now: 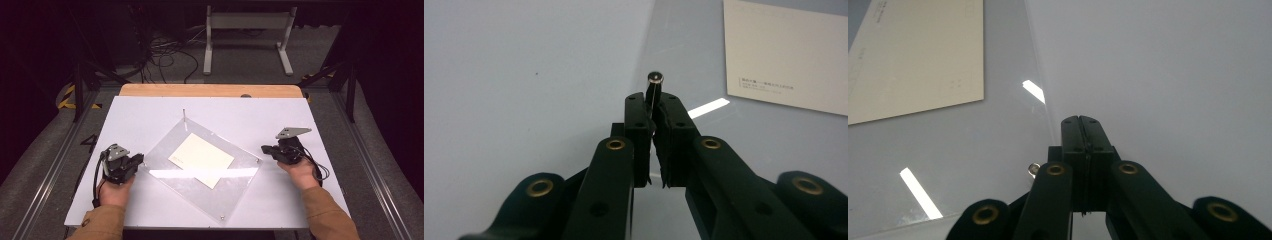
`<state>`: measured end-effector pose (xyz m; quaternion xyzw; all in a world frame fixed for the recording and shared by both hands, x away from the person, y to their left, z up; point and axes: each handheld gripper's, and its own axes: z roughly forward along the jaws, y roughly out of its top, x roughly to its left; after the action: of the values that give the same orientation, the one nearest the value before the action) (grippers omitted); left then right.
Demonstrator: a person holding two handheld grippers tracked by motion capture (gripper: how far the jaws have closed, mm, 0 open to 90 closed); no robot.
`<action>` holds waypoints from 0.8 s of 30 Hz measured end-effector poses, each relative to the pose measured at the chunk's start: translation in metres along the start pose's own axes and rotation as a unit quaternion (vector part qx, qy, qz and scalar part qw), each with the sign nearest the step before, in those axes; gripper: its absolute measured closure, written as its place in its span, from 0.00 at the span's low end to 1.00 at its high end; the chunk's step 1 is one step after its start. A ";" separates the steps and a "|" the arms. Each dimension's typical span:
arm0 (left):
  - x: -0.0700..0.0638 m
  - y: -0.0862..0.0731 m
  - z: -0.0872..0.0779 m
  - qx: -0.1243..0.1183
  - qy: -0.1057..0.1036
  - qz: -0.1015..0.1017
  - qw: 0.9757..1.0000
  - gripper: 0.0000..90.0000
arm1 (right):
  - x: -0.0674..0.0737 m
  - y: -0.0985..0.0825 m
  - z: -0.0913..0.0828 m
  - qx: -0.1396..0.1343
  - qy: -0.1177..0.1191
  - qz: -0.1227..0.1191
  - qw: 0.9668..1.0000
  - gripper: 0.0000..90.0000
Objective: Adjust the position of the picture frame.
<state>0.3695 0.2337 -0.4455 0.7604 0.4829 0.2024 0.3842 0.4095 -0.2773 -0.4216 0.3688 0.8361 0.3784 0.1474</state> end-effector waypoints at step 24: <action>-0.040 0.121 0.141 0.011 -0.054 0.062 0.997 0.91 | -0.020 -0.059 -0.045 0.004 -0.054 0.062 0.997 1.00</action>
<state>0.5178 0.1146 -0.4363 0.8029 0.4158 0.1786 0.3881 0.3703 -0.3416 -0.4356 0.4403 0.8039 0.3632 0.1669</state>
